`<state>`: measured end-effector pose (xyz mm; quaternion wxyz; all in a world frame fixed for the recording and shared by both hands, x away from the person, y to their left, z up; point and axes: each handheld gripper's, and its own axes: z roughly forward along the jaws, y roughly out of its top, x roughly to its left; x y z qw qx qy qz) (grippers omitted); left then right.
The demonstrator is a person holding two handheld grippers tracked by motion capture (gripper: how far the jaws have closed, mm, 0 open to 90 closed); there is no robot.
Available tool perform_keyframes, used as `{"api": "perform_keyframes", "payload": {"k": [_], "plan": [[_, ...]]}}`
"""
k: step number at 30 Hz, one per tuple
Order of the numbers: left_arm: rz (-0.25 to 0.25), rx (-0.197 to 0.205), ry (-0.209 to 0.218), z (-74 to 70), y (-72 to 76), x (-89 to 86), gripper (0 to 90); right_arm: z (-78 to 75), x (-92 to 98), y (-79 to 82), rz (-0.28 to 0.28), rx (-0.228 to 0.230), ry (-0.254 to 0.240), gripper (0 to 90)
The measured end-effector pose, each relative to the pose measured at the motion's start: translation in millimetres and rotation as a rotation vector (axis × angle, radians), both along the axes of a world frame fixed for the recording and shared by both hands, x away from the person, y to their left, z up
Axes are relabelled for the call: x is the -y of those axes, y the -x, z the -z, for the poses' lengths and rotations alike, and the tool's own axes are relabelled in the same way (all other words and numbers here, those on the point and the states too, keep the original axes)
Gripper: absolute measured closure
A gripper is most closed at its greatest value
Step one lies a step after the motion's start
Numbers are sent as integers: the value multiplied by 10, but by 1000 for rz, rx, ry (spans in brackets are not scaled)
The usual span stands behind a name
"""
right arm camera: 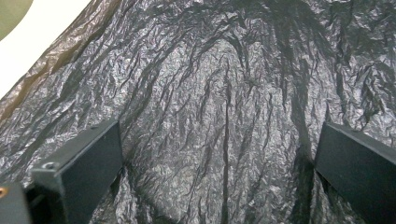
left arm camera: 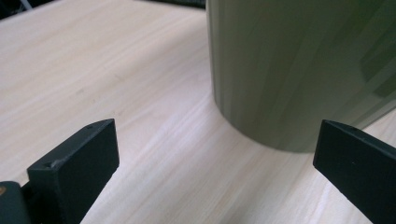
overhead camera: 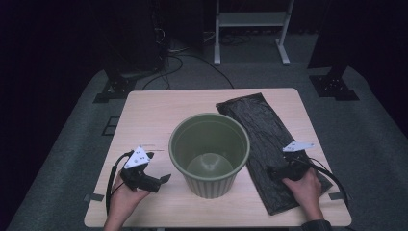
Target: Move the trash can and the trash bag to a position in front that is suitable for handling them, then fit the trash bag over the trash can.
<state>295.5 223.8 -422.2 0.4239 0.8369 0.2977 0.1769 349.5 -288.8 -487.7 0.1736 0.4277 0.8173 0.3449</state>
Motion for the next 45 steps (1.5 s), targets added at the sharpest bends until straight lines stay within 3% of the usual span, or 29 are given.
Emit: {"api": "perform_keyframes", "payload": {"k": [5,12,17,25,32,33,40,42,43,45], "plan": [[-30,-3,-19,211,-22,-29,0,0,1,0,-3,0,1,0],[-53,-44,-51,430,-80,-87,0,0,0,0,-3,1,1,0],[-64,-62,-60,496,-98,-108,0,0,0,0,-3,0,1,0],[-48,-96,-115,595,-118,-42,0,0,1,0,-3,0,1,0],[-45,-114,-104,609,-120,-29,0,0,0,1,-3,1,1,0],[-46,-121,-101,610,-125,-32,0,-1,1,4,-2,2,0,16],[-46,-130,-99,610,-132,-37,0,-24,40,115,-35,57,-42,401],[-46,-130,-98,611,-132,-37,0,-27,45,136,-36,62,-46,490],[-46,-130,-98,611,-132,-37,0,-27,45,136,-36,62,-46,490],[-46,-130,-98,610,-132,-37,0,-29,39,176,-46,64,-53,620]]}}
